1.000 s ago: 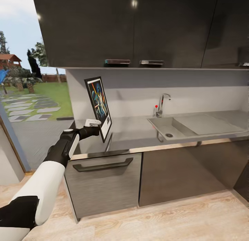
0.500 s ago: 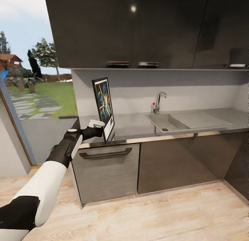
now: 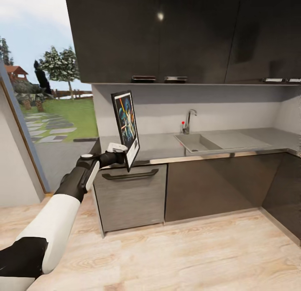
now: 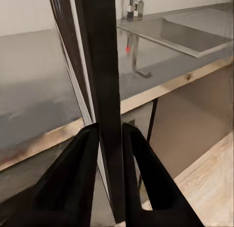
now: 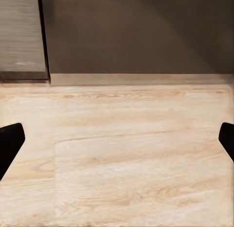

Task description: Pick up the poster from the kitchen countertop and hang it on one of the wall nails in the kitchen.

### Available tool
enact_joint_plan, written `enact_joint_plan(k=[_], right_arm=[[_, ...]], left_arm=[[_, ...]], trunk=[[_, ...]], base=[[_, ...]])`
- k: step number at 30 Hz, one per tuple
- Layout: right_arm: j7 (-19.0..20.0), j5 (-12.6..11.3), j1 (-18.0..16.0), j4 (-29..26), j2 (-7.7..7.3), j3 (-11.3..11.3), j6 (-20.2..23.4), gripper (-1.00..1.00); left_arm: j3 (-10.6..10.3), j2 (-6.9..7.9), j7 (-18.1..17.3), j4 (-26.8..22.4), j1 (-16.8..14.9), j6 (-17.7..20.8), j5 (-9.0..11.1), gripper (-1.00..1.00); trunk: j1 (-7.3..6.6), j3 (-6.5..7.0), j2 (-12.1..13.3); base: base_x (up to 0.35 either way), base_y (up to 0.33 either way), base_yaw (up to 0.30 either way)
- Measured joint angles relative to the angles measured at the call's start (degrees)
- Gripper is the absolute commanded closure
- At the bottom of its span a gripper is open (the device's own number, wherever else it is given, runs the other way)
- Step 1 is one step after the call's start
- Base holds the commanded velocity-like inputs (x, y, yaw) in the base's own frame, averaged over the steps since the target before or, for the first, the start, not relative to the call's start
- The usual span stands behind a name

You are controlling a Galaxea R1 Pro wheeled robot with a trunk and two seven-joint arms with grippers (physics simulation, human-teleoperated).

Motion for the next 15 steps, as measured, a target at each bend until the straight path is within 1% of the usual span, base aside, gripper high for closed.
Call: enact_joint_plan(k=[2, 5, 6, 7, 9, 10, 12, 13, 14, 15], right_arm=[[0.00, 0.00, 0.00, 0.00, -0.02, 0.00, -0.01, -1.00], [0.00, 0.00, 0.00, 0.00, -0.01, 0.00, -0.01, -1.00], [0.00, 0.00, 0.00, 0.00, 0.00, 0.00, 0.00, -1.00], [0.00, 0.00, 0.00, 0.00, -0.02, 0.00, 0.01, -1.00], [0.00, 0.00, 0.00, -0.01, -0.02, -0.01, 0.01, -1.00], [0.00, 0.00, 0.00, -0.01, -0.03, -0.01, 0.00, -1.00], [0.02, -0.03, 0.00, -0.04, -0.06, -0.01, 0.02, -1.00], [0.07, -0.05, 0.00, -0.08, -0.10, -0.04, 0.04, -1.00], [0.12, -0.05, 0.00, -0.12, -0.11, -0.05, 0.06, -1.00], [0.16, -0.07, 0.00, -0.24, -0.16, -0.07, 0.13, -1.00]], left_arm=[[-0.03, -0.03, -3.97, -0.43, 0.00, 0.61, 0.06, 1.00], [-0.03, -0.01, -6.89, -0.67, 0.00, 0.71, 0.00, 1.00], [-0.06, -0.01, -8.91, -0.74, 0.00, 0.76, 0.05, 1.00], [-0.07, -0.02, -10.16, -0.80, 0.00, 0.75, 0.01, 1.00], [-0.08, -0.01, -15.66, -1.35, 0.00, 0.78, 0.08, 1.00], [-0.07, -0.01, -17.01, -1.47, 0.00, 0.74, -0.02, 1.00], [-0.17, -0.01, -21.36, -1.74, 0.00, 0.72, -0.03, 1.00], [-0.48, 0.02, -23.10, -1.80, 0.02, 0.71, -0.07, 1.00], [-0.80, 0.03, -23.92, -1.84, 0.03, 0.67, -0.12, 1.00], [-1.77, 0.05, -25.29, -1.90, 0.09, 0.63, -0.11, 1.00]], trunk=[[0.00, 0.00, 0.00], [-0.01, 0.00, 0.00], [-0.02, 0.00, 0.00], [-0.02, 0.00, 0.00], [-0.03, 0.00, -0.01], [-0.03, 0.00, -0.01], [-0.03, 0.00, -0.01], [-0.04, 0.00, -0.01], [-0.04, 0.00, -0.01], [-0.04, 0.00, -0.01]], base=[[-0.335, 0.000, 0.000], [-0.204, 0.000, 0.000], [-0.108, 0.000, 0.000], [-0.069, 0.000, 0.000], [-0.040, 0.000, 0.000], [-0.023, 0.000, 0.000], [-0.012, 0.000, 0.000], [-0.007, 0.000, 0.000], [-0.005, 0.000, 0.000], [-0.004, 0.000, 0.000]])
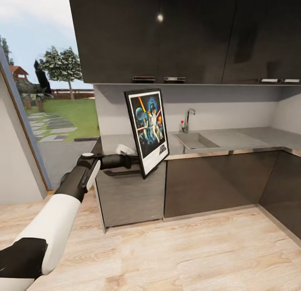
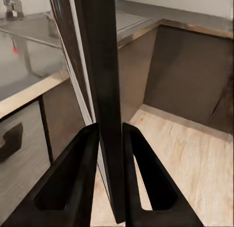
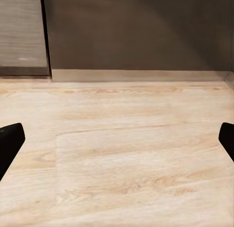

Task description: Pick up the poster from the kitchen countertop and hang it on one of the wall nails in the kitchen.

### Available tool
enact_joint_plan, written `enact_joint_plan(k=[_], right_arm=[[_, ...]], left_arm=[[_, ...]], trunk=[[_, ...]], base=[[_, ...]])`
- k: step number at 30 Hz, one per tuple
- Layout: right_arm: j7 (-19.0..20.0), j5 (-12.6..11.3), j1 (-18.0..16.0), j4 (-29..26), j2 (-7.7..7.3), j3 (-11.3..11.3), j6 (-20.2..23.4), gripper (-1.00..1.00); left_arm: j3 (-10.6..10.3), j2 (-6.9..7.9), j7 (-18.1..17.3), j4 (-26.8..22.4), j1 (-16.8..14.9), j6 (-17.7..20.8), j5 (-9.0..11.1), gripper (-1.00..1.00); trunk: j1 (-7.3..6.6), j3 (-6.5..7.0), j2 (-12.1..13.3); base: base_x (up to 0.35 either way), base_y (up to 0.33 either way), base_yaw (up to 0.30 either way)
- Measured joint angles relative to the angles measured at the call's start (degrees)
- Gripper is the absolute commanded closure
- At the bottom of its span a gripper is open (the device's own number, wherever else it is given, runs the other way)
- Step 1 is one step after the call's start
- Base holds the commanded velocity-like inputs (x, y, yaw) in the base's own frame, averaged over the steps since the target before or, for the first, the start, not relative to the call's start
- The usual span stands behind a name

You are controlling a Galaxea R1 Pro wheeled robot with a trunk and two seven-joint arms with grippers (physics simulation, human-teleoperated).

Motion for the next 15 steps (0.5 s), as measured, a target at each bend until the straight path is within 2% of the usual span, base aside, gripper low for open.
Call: enact_joint_plan(k=[5, 9, 12, 13, 14, 15], right_arm=[[0.06, -0.15, 0.00, -1.04, -0.28, -0.15, 0.18, -1.00], [0.16, -0.32, 0.00, -4.25, -0.54, -0.25, 0.98, -1.00], [0.46, -0.47, 0.00, -10.93, -0.97, -0.31, 7.88, -1.00], [1.31, -0.51, 0.01, -14.20, -1.32, -0.31, 11.94, -1.00], [4.36, -0.48, 0.02, -17.94, -1.59, -0.41, 16.78, -1.00], [6.31, -0.45, 0.02, -19.91, -1.70, -0.49, 19.38, -1.00]], left_arm=[[-4.18, 0.15, -2.56, -1.22, 0.40, -0.23, -0.02, 1.00], [-5.82, 0.56, -3.63, -4.41, 3.19, -0.35, -0.11, 1.00], [-6.38, 2.01, -7.03, -9.20, 7.65, -0.47, -0.16, 1.00], [-6.48, 2.95, -8.50, -11.01, 9.42, -0.51, -0.22, 1.00], [-6.55, 4.06, -9.56, -12.76, 11.22, -0.58, -0.25, 1.00], [-6.56, 4.65, -9.96, -13.58, 12.14, -0.60, -0.20, 1.00]], trunk=[[0.00, 0.00, 0.00], [0.00, 0.00, 0.00], [0.00, 0.00, 0.00], [0.00, 0.00, 0.00], [0.00, 0.00, 0.00], [0.00, 0.00, 0.00]], base=[[-0.002, 0.000, 0.000], [0.000, 0.000, 0.000], [0.000, 0.000, 0.000], [0.000, 0.000, 0.000], [0.000, 0.000, 0.000], [0.000, 0.000, 0.000]])
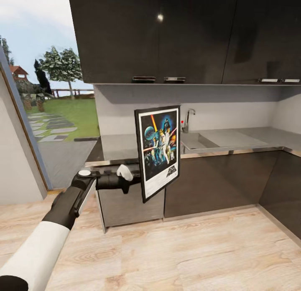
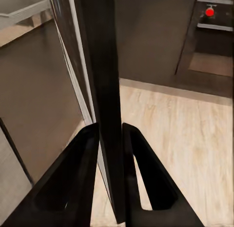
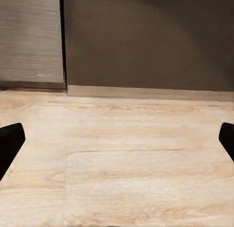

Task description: Pick up the poster from the kitchen countertop and hang it on one of the wall nails in the kitchen.

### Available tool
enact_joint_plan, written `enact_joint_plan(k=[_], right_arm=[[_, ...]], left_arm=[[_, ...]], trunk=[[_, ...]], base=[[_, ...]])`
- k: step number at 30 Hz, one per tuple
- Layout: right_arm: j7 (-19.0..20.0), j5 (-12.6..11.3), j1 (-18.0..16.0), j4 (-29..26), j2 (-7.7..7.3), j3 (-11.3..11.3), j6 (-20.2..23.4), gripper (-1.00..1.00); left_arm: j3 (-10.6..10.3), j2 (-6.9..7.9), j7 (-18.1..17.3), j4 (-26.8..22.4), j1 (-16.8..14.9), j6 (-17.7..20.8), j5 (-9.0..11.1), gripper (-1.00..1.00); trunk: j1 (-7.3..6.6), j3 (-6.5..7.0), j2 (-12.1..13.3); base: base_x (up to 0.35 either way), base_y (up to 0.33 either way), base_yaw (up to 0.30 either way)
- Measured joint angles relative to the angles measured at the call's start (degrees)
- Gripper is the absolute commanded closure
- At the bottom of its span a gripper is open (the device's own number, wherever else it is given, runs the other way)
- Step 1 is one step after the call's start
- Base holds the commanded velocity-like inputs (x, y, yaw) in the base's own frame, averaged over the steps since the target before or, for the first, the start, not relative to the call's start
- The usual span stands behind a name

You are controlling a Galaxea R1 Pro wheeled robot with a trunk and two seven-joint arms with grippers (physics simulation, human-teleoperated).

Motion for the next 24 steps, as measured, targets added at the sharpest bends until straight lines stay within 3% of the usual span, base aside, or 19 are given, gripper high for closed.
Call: enact_joint_plan(k=[1, 2, 6, 7, 9, 12, 16, 18, 21, 24], right_arm=[[2.07, 0.02, 0.00, -1.84, -0.10, -0.14, 2.54, -1.00], [6.51, 0.03, -0.01, -5.40, -0.31, -0.91, 7.67, -1.00], [15.29, -0.06, -0.26, -11.60, -0.53, -4.44, 17.27, -1.00], [20.99, -0.16, -1.48, -14.41, -0.60, -6.49, 21.82, -1.00], [26.89, -0.08, -5.28, -16.37, -0.71, -7.92, 25.69, -1.00], [31.48, -0.02, -9.63, -17.06, -1.06, -8.48, 30.01, -1.00], [39.62, 0.00, -16.44, -17.38, -2.80, -8.76, 37.79, -1.00], [42.30, 0.05, -18.95, -17.33, -3.16, -8.80, 39.84, -1.00], [41.87, -0.87, -19.91, -18.31, -2.19, -9.04, 38.85, -1.00], [41.89, -1.79, -20.88, -19.28, -2.16, -9.05, 37.86, -1.00]], left_arm=[[-0.02, 0.57, -0.31, -0.68, 0.82, -0.02, -0.01, 1.00], [-0.05, 1.65, -0.74, -1.82, 2.24, -0.06, -0.09, 1.00], [-0.07, 3.45, -1.26, -3.45, 4.67, -0.59, 0.03, 1.00], [-0.09, 4.35, -1.57, -3.97, 6.10, -1.80, -0.02, 1.00], [-0.09, 5.02, -3.24, -4.29, 7.85, -3.43, 0.04, 1.00], [-0.09, 5.34, -5.31, -4.47, 9.40, -4.26, 0.01, 1.00], [-0.09, 5.51, -6.71, -4.55, 11.02, -4.69, 0.00, 1.00], [-0.08, 5.53, -6.91, -4.56, 11.30, -4.75, 0.00, 1.00], [-0.78, 4.56, -6.78, -5.51, 12.27, -3.50, 1.06, 1.00], [-0.78, 3.59, -6.79, -5.64, 12.58, -3.36, 1.30, 1.00]], trunk=[[0.00, 0.00, 0.00], [0.00, 0.00, 0.00], [0.00, 0.00, 0.00], [0.00, 0.00, 0.00], [0.00, 0.01, 0.01], [0.00, 0.01, 0.01], [0.00, 0.02, 0.01], [0.00, 0.02, 0.01], [0.00, 0.02, 0.01], [0.00, 0.02, 0.01]], base=[[0.000, 0.000, 0.000], [0.000, 0.000, 0.000], [0.000, 0.000, 0.000], [0.000, 0.000, 0.000], [0.000, 0.000, 0.000], [0.000, 0.000, 0.000], [0.000, 0.000, 0.000], [0.000, 0.000, 0.000], [0.000, 0.000, 0.000], [0.000, 0.000, 0.000]])
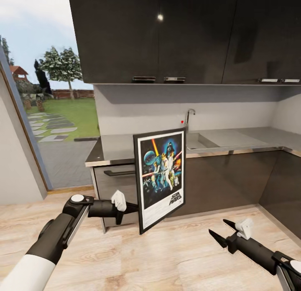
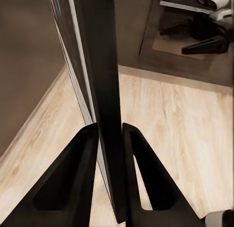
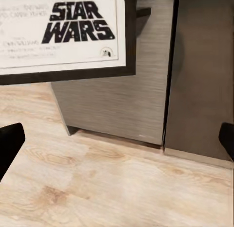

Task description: Pick up the poster from the kitchen countertop and hang it on one of the wall nails in the kitchen.

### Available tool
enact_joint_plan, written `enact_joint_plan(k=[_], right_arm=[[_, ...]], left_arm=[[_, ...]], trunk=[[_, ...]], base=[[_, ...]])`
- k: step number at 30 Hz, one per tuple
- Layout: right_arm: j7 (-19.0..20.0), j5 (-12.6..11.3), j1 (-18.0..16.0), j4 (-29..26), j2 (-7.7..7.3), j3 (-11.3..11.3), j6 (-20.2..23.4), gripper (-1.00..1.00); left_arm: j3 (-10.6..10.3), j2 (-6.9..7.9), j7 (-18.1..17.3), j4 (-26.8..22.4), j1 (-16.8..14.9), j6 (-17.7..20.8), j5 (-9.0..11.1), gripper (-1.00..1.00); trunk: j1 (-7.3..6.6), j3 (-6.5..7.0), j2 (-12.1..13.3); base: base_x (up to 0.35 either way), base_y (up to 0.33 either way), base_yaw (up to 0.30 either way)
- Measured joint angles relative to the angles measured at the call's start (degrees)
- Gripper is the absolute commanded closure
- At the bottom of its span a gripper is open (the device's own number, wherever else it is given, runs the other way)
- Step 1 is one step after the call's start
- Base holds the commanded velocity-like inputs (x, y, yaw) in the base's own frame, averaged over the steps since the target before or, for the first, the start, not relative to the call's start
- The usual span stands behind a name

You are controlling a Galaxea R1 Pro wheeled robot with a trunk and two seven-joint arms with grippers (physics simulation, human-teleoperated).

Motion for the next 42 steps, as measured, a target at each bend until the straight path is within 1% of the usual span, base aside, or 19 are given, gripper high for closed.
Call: enact_joint_plan(k=[2, 5, 8, 18, 20, 26, 28, 29, 30, 33, 36, 39, 42], right_arm=[[0.01, -0.61, -0.65, -0.65, 0.00, 0.00, -0.32, -1.00], [0.01, -0.68, -1.51, -1.62, 0.00, -0.01, -0.32, -1.00], [0.01, -0.67, -1.51, -2.52, 0.00, -0.01, -0.32, -1.00], [0.03, -0.66, -1.41, -2.53, -0.08, -0.01, -0.32, -1.00], [0.35, -1.26, -2.05, -2.23, 0.27, -0.06, -0.98, -1.00], [0.31, -3.05, -3.99, -2.04, 0.42, -0.16, -2.96, -1.00], [0.15, -3.68, -4.63, -2.01, 0.41, -0.21, -3.62, -1.00], [-0.02, -9.89, -7.66, -2.03, 0.40, -0.25, -4.10, -1.00], [-0.15, -10.04, -8.04, -2.03, 0.39, -0.25, -4.15, -1.00], [-2.12, -10.45, -8.90, -1.88, 0.40, -0.32, -4.10, -1.00], [-3.57, -10.60, -9.15, -1.83, 0.42, -0.35, -4.03, -1.00], [-5.87, -10.72, -9.34, -1.79, 0.39, -0.37, -3.96, -1.00], [-6.28, -10.78, -9.38, -1.75, 0.25, -0.36, -3.93, -1.00]], left_arm=[[0.00, -0.62, 0.00, 0.00, 0.00, 0.00, 0.00, 1.00], [0.00, -0.63, 0.00, 0.00, 0.00, -0.01, -0.02, 1.00], [0.00, -0.63, 0.00, 0.00, 0.00, 0.00, -0.02, 1.00], [0.00, -0.61, 0.01, -0.01, 0.00, 0.00, -0.14, 1.00], [0.25, -1.27, -0.06, 0.15, 0.64, -0.08, 0.45, 1.00], [0.43, -3.22, -0.23, 0.17, 2.59, -0.28, 2.26, 1.00], [0.46, -3.87, -0.27, 0.16, 2.68, -0.32, 2.89, 1.00], [0.53, -4.33, -0.35, 0.12, 2.71, -0.39, 8.58, 1.00], [0.50, -4.28, -0.34, 0.14, 2.74, -0.42, 8.55, 1.00], [0.52, -4.15, -0.39, 0.16, 2.80, -0.45, 8.78, 1.00], [0.53, -4.13, -0.41, 0.19, 2.83, -0.45, 8.81, 1.00], [0.53, -3.91, -0.42, 0.25, 2.81, -0.46, 8.82, 1.00], [0.53, -3.73, -0.43, 0.30, 2.83, -0.46, 8.83, 1.00]], trunk=[[0.00, 0.00, 0.00], [0.00, 0.00, 0.00], [0.00, 0.00, 0.00], [0.00, 0.00, 0.00], [0.00, 0.00, 0.00], [0.00, 0.00, 0.00], [0.00, 0.00, 0.00], [0.00, 0.02, 0.00], [0.00, 0.00, 0.00], [0.00, 0.00, 0.00], [0.00, 0.00, 0.00], [0.00, 0.00, 0.00], [0.00, 0.00, 0.00]], base=[[0.000, 0.000, 0.000], [0.000, 0.000, 0.000], [0.000, 0.000, 0.000], [0.000, 0.000, 0.000], [0.000, 0.000, 0.000], [0.000, 0.000, 0.000], [0.000, 0.000, 0.000], [0.000, 0.000, 0.000], [0.000, 0.000, 0.000], [0.000, 0.000, 0.000], [0.000, 0.000, 0.000], [0.000, 0.000, 0.000], [0.000, 0.000, 0.000]])
